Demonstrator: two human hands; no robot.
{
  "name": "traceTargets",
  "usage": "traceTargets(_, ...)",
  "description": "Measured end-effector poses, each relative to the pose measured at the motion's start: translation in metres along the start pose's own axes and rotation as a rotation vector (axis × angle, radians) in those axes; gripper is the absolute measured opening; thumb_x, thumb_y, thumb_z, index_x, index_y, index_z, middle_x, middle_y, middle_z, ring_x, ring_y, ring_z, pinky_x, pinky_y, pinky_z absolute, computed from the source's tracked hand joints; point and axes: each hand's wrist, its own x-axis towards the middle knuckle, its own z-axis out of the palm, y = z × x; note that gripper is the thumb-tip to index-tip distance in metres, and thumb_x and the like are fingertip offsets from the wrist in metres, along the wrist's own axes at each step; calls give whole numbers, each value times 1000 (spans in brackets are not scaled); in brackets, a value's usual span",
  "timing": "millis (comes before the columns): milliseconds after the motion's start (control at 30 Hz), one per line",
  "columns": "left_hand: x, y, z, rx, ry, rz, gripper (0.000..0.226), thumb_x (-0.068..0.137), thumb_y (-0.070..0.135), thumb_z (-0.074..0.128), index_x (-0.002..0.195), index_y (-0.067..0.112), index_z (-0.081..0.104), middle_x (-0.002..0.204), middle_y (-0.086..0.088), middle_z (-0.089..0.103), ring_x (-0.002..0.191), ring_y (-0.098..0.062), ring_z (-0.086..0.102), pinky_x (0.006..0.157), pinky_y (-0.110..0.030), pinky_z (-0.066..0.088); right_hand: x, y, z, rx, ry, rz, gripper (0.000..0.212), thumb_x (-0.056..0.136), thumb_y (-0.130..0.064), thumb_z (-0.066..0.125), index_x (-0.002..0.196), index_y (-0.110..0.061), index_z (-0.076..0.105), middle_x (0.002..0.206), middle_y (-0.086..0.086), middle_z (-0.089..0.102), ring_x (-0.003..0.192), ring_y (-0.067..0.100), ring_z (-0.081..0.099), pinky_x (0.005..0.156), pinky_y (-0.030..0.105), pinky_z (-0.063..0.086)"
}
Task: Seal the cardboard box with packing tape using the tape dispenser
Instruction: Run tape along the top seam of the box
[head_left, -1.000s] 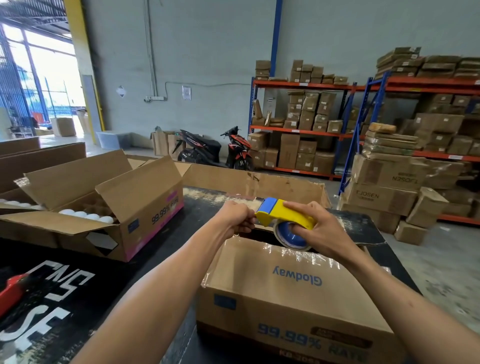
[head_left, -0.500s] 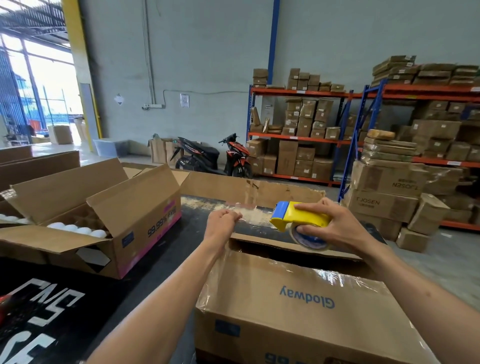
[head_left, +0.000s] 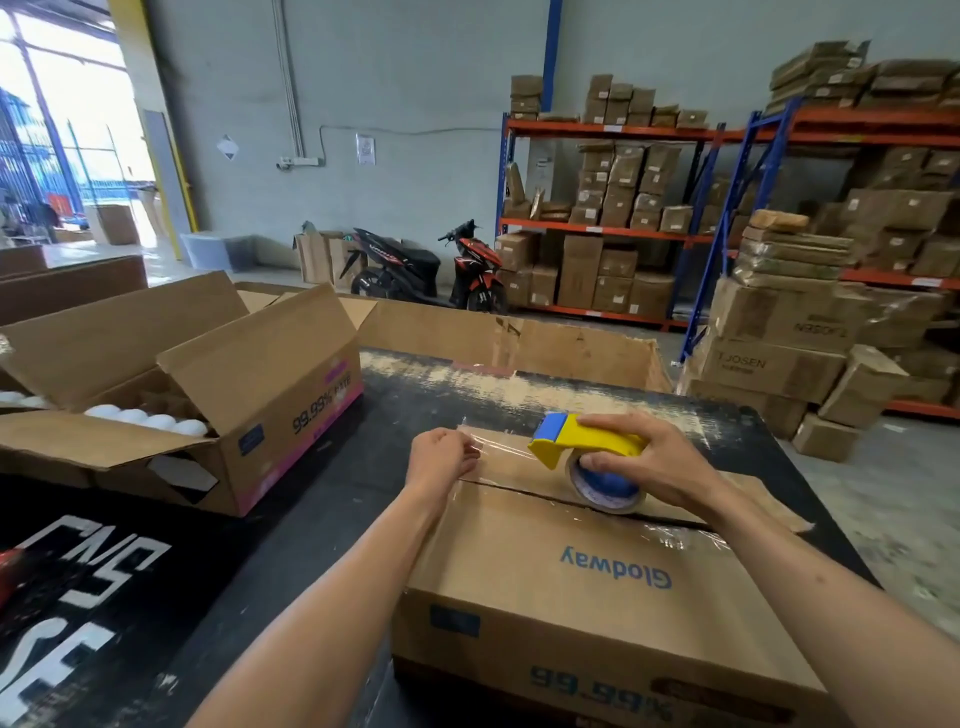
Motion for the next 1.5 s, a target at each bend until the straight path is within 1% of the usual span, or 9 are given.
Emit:
traceTargets(267, -1, -2, 0, -116, 11, 50, 21, 88, -2, 57, 70, 4, 68, 82, -17, 70, 83, -27, 69, 90, -42, 58, 4, -5, 8, 53, -5, 36, 50, 71, -60, 79, 120, -59, 65, 116, -4, 61, 106, 12, 56, 93, 38, 50)
traceTargets(400, 2, 8, -6, -167, 58, -45, 10, 91, -1, 52, 84, 1, 59, 83, -15, 65, 73, -24, 67, 79, -36, 59, 11, -17, 20, -9, -28, -12, 48, 75, -58, 79, 121, -58, 64, 102, -3, 59, 95, 10, 55, 84, 34, 48)
traceTargets(533, -5, 17, -25, -146, 136, -73, 11, 80, -2, 56, 73, -6, 63, 65, -17, 66, 63, -29, 66, 69, -34, 61, 15, -17, 25, -38, -23, -30, 47, 78, -57, 77, 122, -58, 63, 100, -2, 58, 93, 11, 55, 79, 32, 47)
traceTargets(800, -18, 9, -52, 571, 177, 158, 32, 75, 25, 65, 50, 7, 59, 51, -3, 46, 51, -18, 43, 58, -31, 43, 18, -18, 26, -121, -64, -83, 46, 81, -51, 77, 125, -53, 64, 96, 1, 56, 90, 13, 54, 77, 33, 46)
traceTargets(967, -17, 4, -62, 713, 134, 140, 32, 80, 26, 67, 54, 12, 52, 55, -4, 43, 54, -19, 41, 49, -28, 31, 25, -19, 29, -182, -77, -146, 41, 81, -49, 78, 118, -57, 62, 92, 1, 55, 85, 10, 54, 68, 24, 37)
traceTargets(1200, -11, 2, -62, 918, 107, 207, 42, 85, 29, 61, 50, 11, 48, 50, -3, 48, 53, -26, 49, 53, -31, 38, 28, -24, 29, -242, -100, -173, 43, 82, -48, 77, 122, -53, 63, 90, -1, 52, 82, 8, 51, 65, 18, 34)
traceTargets(1300, -7, 1, -63, 885, 92, 149, 36, 83, 30, 63, 57, 6, 56, 57, -7, 57, 60, -28, 55, 55, -31, 41, 29, -24, 29, -264, -104, -173, 44, 82, -50, 77, 124, -50, 64, 90, -1, 51, 83, 7, 51, 66, 17, 34)
traceTargets(1400, 0, -2, -70, 634, 43, -36, 29, 81, 30, 70, 79, 2, 72, 83, -10, 72, 75, -26, 69, 66, -35, 61, 30, -21, 30, -277, -111, -181, 46, 82, -53, 75, 126, -50, 64, 90, -2, 51, 84, 8, 50, 67, 21, 35)
traceTargets(1500, -7, -4, -78, 578, 69, -168, 51, 77, 51, 78, 94, 5, 67, 95, -8, 71, 81, -25, 70, 61, -37, 61, 30, -21, 31, -280, -113, -183, 44, 83, -52, 74, 125, -53, 62, 90, -1, 51, 84, 9, 50, 67, 23, 36)
